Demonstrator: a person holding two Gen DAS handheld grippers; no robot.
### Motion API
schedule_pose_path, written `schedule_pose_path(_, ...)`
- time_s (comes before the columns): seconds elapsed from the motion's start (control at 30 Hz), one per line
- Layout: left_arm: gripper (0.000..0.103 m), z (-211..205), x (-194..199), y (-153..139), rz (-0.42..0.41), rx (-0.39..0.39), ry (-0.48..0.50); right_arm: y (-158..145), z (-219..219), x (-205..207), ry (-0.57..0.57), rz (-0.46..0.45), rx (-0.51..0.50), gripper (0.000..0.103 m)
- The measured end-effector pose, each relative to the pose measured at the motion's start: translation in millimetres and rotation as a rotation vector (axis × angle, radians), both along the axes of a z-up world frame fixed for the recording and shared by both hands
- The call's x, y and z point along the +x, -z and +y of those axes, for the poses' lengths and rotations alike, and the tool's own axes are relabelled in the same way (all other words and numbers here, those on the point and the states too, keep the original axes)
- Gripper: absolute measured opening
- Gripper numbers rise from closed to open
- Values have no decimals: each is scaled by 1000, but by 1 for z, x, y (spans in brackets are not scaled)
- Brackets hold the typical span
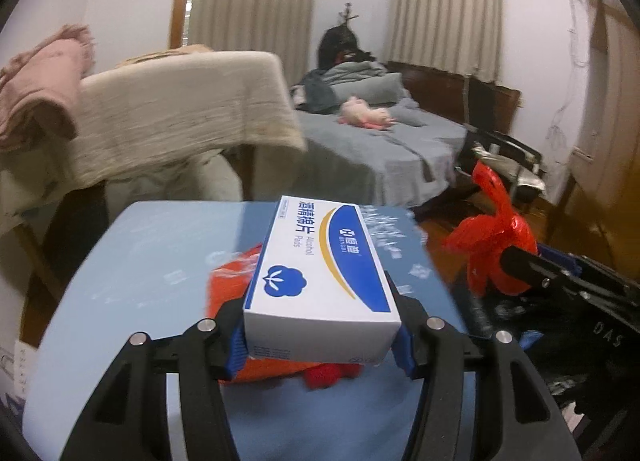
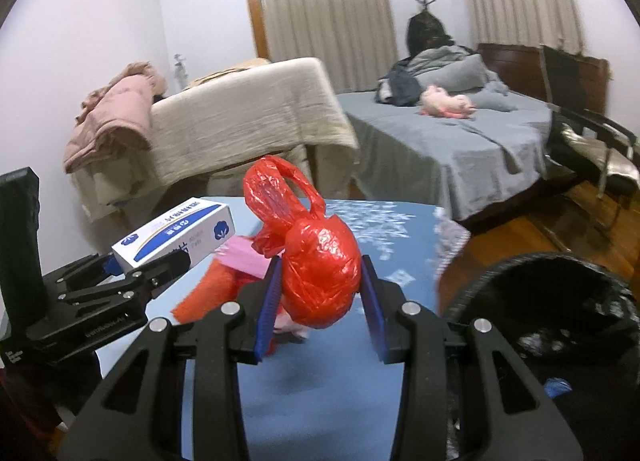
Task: Collect trash
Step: 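Carry the box and red bag over the bin and open both grippers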
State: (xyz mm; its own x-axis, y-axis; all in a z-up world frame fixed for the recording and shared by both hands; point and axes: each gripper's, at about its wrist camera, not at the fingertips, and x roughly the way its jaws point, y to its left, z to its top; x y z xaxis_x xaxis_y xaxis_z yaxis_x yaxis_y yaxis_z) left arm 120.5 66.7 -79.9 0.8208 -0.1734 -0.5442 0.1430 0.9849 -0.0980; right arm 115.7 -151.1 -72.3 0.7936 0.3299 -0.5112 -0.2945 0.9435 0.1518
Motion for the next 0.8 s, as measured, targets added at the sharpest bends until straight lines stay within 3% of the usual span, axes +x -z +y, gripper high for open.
schedule_pose_path(0.57, 56, -147, 6, -1, -23, -13, 291, 12, -143, -42, 312, 10, -36, 37)
schedule_pose_path(0.8, 56, -200, 13, 7, -15, 0, 388, 24, -183, -49, 397, 28, -55, 37)
